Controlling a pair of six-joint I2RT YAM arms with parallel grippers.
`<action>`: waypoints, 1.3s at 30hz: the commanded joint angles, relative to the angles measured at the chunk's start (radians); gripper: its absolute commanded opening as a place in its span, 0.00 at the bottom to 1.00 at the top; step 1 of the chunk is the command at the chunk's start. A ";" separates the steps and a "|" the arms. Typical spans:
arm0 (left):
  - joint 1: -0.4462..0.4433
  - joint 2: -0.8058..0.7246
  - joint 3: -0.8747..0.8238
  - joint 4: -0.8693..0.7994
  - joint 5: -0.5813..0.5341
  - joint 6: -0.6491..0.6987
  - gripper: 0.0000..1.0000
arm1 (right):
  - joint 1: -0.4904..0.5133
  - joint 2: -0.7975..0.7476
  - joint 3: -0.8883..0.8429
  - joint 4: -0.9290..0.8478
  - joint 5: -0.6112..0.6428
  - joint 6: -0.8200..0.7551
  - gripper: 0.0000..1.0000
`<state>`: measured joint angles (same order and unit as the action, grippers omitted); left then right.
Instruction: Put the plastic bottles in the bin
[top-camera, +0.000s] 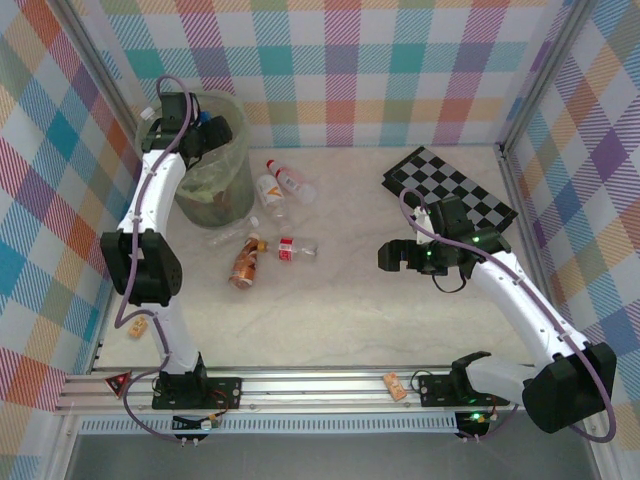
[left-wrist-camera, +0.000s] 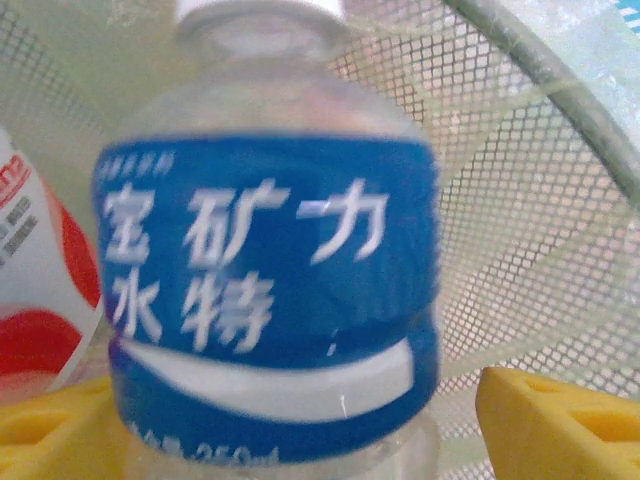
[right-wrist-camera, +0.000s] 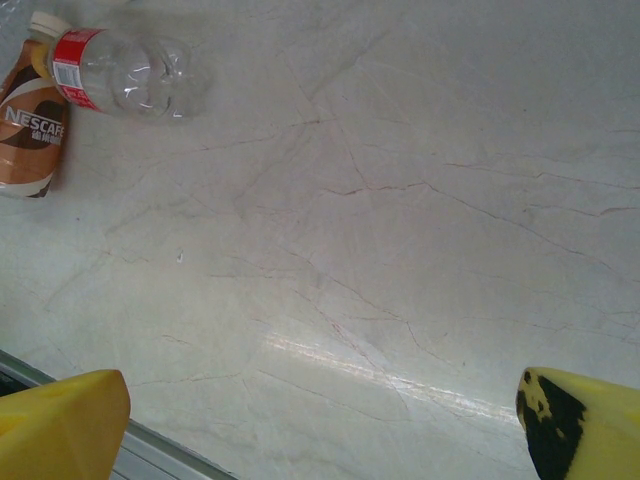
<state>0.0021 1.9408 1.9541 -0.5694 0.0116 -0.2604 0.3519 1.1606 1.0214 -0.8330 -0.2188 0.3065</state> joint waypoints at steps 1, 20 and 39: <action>0.008 -0.092 -0.020 0.026 0.025 0.034 0.85 | -0.001 0.012 0.001 -0.022 -0.010 -0.001 0.99; -0.006 -0.331 0.022 -0.075 0.046 0.182 0.92 | -0.001 0.025 0.053 0.052 -0.051 0.055 0.99; -0.570 -0.760 -0.353 -0.247 -0.515 0.284 0.89 | -0.002 0.042 0.049 0.082 0.021 0.108 0.99</action>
<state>-0.5140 1.1751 1.6741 -0.7403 -0.4107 0.0341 0.3519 1.1980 1.0439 -0.7681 -0.2180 0.3862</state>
